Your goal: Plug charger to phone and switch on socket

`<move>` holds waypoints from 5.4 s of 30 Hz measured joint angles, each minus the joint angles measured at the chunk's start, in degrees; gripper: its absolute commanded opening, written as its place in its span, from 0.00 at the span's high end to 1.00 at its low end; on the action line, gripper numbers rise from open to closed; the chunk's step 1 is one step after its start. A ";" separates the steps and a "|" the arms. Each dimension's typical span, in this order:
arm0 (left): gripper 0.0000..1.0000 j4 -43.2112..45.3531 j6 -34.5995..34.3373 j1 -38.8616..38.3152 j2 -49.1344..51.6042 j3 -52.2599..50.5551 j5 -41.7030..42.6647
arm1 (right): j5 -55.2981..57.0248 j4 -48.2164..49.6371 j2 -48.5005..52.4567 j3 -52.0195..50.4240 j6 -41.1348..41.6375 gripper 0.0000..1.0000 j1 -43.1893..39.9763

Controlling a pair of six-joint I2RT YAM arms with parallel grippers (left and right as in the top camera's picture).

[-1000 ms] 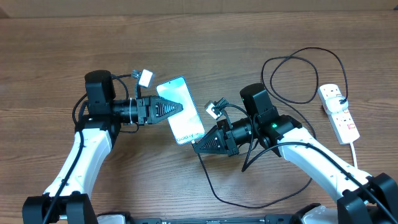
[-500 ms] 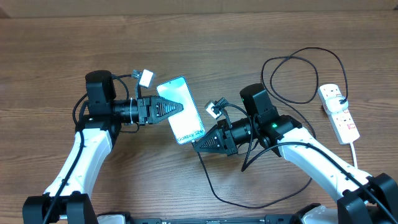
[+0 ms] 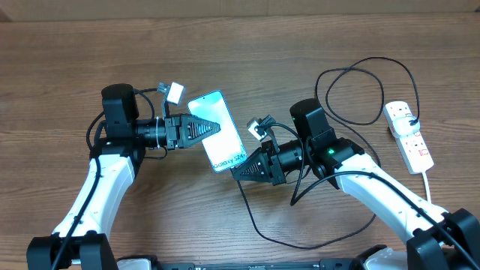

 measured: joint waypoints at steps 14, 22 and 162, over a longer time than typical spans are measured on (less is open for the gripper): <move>0.96 -1.03 2.45 -2.69 0.00 -0.11 -6.71 | 1.40 -7.58 0.00 0.39 0.33 0.41 -0.13; 0.96 -4.94 2.84 -2.69 0.00 -0.13 -13.84 | 12.52 -10.40 -0.68 0.55 -0.04 0.07 -3.52; 0.96 -20.94 6.49 -2.71 0.00 0.31 -29.27 | 59.23 -25.73 -4.63 8.26 14.82 0.19 17.14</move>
